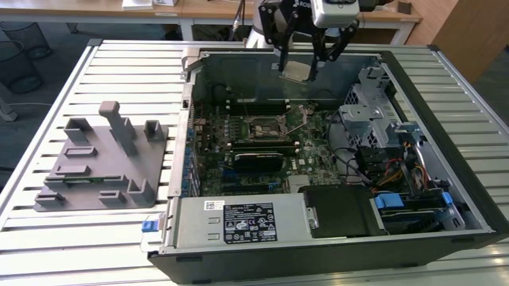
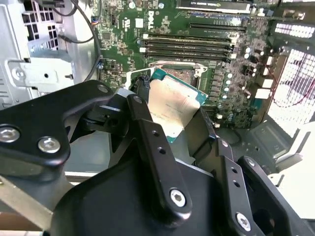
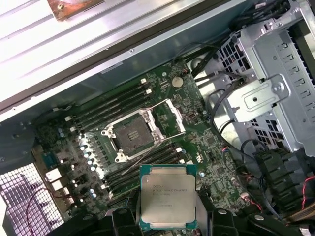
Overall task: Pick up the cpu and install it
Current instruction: 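Place the cpu into insertion slot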
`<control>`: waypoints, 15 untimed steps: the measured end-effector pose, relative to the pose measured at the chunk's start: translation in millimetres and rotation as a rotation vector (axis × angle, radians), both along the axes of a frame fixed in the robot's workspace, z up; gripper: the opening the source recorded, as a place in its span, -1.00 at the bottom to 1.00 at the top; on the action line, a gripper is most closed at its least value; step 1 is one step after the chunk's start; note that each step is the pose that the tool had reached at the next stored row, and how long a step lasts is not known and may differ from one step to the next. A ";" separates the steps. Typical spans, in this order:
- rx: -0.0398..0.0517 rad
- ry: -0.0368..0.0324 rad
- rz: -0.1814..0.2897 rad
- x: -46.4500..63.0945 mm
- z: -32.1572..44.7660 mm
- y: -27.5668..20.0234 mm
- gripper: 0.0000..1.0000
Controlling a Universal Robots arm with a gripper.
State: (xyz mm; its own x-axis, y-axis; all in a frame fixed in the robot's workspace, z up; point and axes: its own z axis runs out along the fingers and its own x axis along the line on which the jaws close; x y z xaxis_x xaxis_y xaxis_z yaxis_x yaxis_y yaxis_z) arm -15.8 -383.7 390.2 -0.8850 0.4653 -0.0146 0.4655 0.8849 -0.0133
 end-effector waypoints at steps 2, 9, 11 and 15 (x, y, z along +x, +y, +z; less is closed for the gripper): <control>-0.0003 -0.0001 -0.019 0.0 -0.2 0.0 0.07; -0.0005 -0.0001 -0.097 0.0 -0.8 0.0 0.07; -0.0005 0.0000 -0.120 0.0 -0.9 0.0 0.07; -0.0004 -0.0001 -0.165 0.0 -1.2 0.0 0.07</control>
